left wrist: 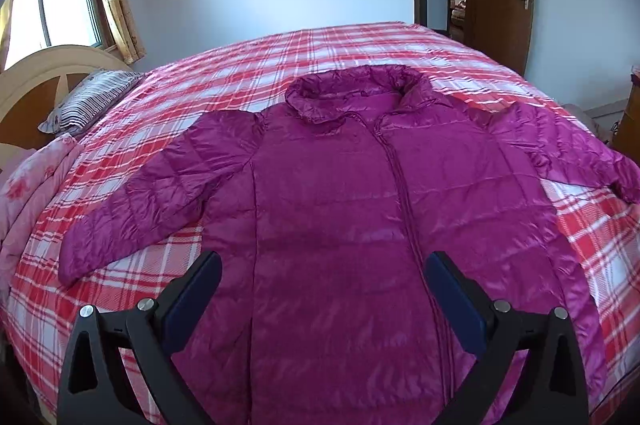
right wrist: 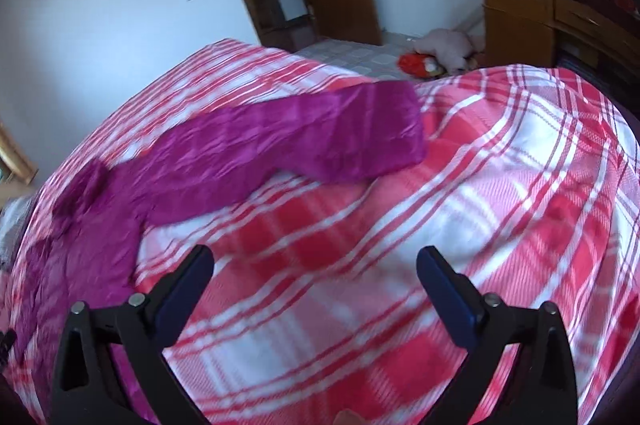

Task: Fold large clothes
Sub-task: 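Grasp the jacket sleeve cuff with the right tool, then lift the sleeve with the right tool and fold it across the jacket body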

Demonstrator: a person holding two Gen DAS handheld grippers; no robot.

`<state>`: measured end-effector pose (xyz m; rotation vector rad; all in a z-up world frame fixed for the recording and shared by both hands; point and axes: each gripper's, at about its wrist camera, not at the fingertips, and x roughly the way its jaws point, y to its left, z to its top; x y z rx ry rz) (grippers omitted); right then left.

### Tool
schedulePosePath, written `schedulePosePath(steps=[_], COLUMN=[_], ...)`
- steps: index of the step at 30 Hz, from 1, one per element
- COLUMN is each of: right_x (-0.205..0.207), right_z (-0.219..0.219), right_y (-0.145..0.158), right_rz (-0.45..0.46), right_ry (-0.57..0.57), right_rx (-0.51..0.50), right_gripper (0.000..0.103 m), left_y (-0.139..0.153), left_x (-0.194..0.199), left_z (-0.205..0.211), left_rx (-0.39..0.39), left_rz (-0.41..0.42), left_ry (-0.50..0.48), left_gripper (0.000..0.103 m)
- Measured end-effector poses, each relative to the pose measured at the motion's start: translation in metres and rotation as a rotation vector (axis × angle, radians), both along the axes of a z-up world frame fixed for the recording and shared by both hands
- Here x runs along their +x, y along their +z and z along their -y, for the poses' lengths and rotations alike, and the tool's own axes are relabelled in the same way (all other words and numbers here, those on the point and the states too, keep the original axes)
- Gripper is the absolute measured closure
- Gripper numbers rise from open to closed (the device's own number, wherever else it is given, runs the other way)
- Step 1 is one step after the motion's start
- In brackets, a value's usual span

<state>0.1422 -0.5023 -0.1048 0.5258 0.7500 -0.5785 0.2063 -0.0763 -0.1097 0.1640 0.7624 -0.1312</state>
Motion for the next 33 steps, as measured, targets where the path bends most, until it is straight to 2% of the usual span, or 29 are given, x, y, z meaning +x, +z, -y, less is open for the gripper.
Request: schedulePosePath(steps=[6,10,12,14,15,17,20,26,33], right_x=[0.030,0.049,0.057,0.063,0.066,0.072,0.077,0.078,0.088], right_z=[0.051,0.077,0.084,0.085,0.082,0.083,0.083,0.077,0.043], right_y=[0.000,-0.012,-0.018,-0.022,-0.021,-0.024,-0.025,0.002,0.074], right_rz=[-0.043,-0.101,-0.128,-0.152,-0.159,-0.165,-0.166,-0.079,0.029], right_ry=[-0.054,-0.086,-0.087,-0.067,-0.048,-0.019,0.019,0.040,0.115], right_rx=[-0.016,-0.022,-0.015,-0.031,-0.064,-0.067,-0.064,-0.068,-0.165], right_gripper=[0.008,0.017,0.025,0.042,0.046,0.068,0.083,0.088,0.088], left_y=[-0.015,-0.029,-0.037,-0.044,-0.048,-0.052,-0.055,-0.046,-0.032], left_x=[0.038,0.060,0.067,0.072,0.074,0.075,0.077,0.074,0.067], left_z=[0.003,-0.001,-0.004,-0.008,-0.010,-0.014,-0.023,-0.045,-0.065], left_rx=[0.035,0.040,0.035,0.037,0.037,0.033,0.021,0.000,-0.043], left_rz=[0.015,-0.008,-0.031,-0.049,-0.057,-0.069,-0.084,-0.065,-0.043], left_ry=[0.012,0.036,0.051,0.061,0.065,0.073,0.092,0.119,0.136], left_gripper=[0.001,0.001,0.001,0.001,0.001,0.001,0.001,0.001,0.001])
